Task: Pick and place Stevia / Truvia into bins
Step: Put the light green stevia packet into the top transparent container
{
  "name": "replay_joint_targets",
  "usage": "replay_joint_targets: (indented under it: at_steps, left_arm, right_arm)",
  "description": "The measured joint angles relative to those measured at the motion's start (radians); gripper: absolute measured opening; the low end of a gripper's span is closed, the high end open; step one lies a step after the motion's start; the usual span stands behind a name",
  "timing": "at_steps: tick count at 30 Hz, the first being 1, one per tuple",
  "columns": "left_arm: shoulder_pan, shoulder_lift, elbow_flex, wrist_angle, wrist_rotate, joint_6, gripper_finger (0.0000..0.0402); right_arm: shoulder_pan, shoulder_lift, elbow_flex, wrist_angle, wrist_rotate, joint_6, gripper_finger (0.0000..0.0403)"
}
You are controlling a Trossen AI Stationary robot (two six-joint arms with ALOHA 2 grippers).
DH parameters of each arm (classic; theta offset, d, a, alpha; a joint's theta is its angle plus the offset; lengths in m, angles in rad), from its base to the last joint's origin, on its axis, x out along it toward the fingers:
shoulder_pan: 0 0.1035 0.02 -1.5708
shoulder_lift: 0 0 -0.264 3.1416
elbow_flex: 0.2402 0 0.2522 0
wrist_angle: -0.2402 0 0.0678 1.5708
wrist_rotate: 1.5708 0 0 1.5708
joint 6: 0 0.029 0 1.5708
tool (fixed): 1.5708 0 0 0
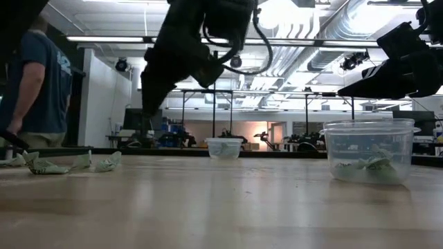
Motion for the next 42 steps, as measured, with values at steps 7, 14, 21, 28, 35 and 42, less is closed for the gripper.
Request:
replay_joint_targets:
  at_steps: [7, 14, 21, 28, 35, 42]
  left_arm:
    - [-0.087, 0.002, 0.000, 0.005, -0.075, -0.468, 0.0227]
    - [-0.146, 0.002, -0.073, 0.030, -0.093, -0.730, 0.0227]
    - [-0.151, 0.003, -0.216, 0.223, -0.067, -0.790, 0.0227]
    - [-0.151, 0.000, -0.293, 0.285, -0.048, -0.818, 0.0227]
    - [-0.151, 0.003, -0.271, 0.284, -0.046, -0.771, 0.0227]
    - [-0.151, 0.003, -0.182, 0.199, -0.100, -0.775, 0.0227]
  right_arm:
    - [0.000, 0.000, 0.000, 0.000, -0.032, -0.001, 0.0000]
    - [0.000, 0.000, 0.000, 0.000, -0.108, -0.001, 0.0000]
    - [0.000, 0.000, 0.000, 0.000, -0.109, -0.004, 0.0000]
    - [0.000, 0.000, 0.000, 0.000, -0.109, -0.020, 0.0000]
    - [0.000, 0.000, 0.000, 0.000, -0.109, -0.028, 0.0000]
    - [0.000, 0.000, 0.000, 0.006, -0.097, -0.043, 0.0000]
